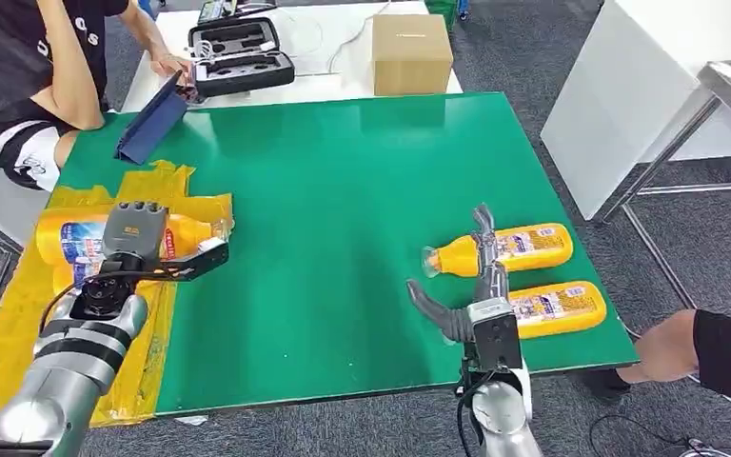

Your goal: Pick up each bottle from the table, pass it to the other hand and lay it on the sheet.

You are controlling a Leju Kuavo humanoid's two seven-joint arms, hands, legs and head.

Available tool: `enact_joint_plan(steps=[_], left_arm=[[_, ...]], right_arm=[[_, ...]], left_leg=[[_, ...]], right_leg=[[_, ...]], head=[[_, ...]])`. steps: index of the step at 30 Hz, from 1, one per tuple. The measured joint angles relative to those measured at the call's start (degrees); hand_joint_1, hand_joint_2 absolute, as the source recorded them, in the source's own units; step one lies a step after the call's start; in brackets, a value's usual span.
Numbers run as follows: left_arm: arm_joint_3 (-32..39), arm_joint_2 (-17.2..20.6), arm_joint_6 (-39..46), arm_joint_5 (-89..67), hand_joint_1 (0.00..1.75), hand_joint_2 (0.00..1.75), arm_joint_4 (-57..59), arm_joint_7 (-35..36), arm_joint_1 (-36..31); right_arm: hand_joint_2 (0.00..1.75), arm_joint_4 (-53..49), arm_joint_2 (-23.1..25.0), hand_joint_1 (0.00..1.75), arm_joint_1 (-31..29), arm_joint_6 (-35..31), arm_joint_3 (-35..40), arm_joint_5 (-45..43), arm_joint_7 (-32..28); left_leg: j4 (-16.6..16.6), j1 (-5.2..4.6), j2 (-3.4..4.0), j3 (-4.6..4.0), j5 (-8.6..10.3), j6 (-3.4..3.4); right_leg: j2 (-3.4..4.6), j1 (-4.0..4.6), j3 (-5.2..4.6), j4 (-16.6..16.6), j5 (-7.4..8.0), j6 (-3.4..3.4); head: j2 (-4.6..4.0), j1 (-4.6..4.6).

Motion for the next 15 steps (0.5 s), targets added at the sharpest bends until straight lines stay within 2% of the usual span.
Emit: enact_joint_plan(steps=[8, 15], left_arm=[[-0.70, -0.24, 3.13, 3.56, 1.75, 1.75, 1.79, -1.18, -0.40], [-0.74, -0.92, 7.36, 5.61, 1.75, 1.75, -2.64, -0.57, 4.26]], right_arm=[[1.75, 0.02, 0.33, 0.00, 0.29, 0.00, -0.72, -0.15, 0.00], [1.75, -0.28, 0.59, 0.00, 2.30, 0.09, -1.33, -0.20, -0.02]], left_leg=[[0.00, 0.00, 0.01, 0.07, 0.08, -0.02], [0.02, -0.01, 0.13, -0.06, 0.04, -0.03]], right_leg=[[0.00, 0.00, 0.05, 0.01, 0.03, -0.05], [0.04, 0.00, -0.12, 0.01, 0.08, 0.00]], head=[[0.00, 0.04], [0.00, 0.00]])
